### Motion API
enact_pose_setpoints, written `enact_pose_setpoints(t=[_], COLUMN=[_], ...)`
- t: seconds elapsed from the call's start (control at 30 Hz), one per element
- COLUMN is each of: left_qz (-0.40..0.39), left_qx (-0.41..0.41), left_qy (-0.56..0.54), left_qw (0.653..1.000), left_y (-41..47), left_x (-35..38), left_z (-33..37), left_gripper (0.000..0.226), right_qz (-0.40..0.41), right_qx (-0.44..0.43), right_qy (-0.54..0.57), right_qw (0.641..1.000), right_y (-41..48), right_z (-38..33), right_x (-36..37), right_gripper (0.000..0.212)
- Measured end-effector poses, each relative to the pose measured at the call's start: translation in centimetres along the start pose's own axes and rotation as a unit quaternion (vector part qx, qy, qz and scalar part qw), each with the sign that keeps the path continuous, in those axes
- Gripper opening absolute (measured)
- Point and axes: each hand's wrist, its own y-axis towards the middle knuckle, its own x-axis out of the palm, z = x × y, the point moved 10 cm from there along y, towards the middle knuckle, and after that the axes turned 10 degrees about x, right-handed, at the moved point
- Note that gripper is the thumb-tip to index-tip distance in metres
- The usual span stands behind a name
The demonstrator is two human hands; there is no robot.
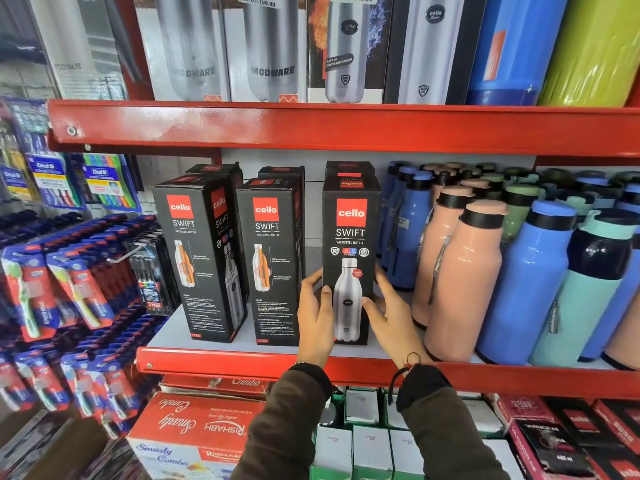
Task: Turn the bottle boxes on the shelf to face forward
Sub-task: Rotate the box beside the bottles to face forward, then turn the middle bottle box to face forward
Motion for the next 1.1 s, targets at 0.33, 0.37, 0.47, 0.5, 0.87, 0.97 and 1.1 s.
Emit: enact_pose_setpoints(t=[0.33, 0.37, 0.47, 0.5, 0.87, 0.97, 1.1], left_qz=[-0.017, -0.019, -0.025, -0.026, 0.044, 0.073, 0.146], left_qx=[0.010, 0.009, 0.006, 0.006, 0.105, 0.165, 0.194], left_qy=[0.011, 0.012, 0.025, 0.029, 0.033, 0.075, 0.130], left_qw=[1.000, 1.000, 0.999, 0.999, 0.993, 0.981, 0.961], left_y=[0.1, 0.1, 0.1, 0.0, -1.4, -1.2, -0.7], left_x=[0.4, 0.4, 0.1, 0.0, -3.4, -5.5, -9.6], left_z=[-0.7, -0.8, -0.8, -0.8, 3.1, 5.1, 5.3], left_gripper=[0.034, 0.035, 0.034, 0.034, 0.031, 0.031, 0.038], right_qz=[0.031, 0.041, 0.078, 0.093, 0.241, 0.219, 0.151], right_qx=[0.010, 0.014, 0.020, 0.019, -0.027, -0.047, -0.033], right_qy=[0.010, 0.005, 0.018, 0.024, 0.044, 0.054, 0.063], right_qw=[0.999, 0.999, 0.997, 0.995, 0.969, 0.973, 0.986], right_y=[0.3, 0.3, 0.1, -0.1, -3.3, -3.7, -3.4], right_z=[1.2, 1.3, 1.6, 1.7, -1.3, -3.0, -3.8], right_x=[0.1, 0.1, -0.3, -0.5, -2.1, 0.0, 4.1], right_gripper=[0.064, 0.062, 0.052, 0.048, 0.019, 0.012, 0.021])
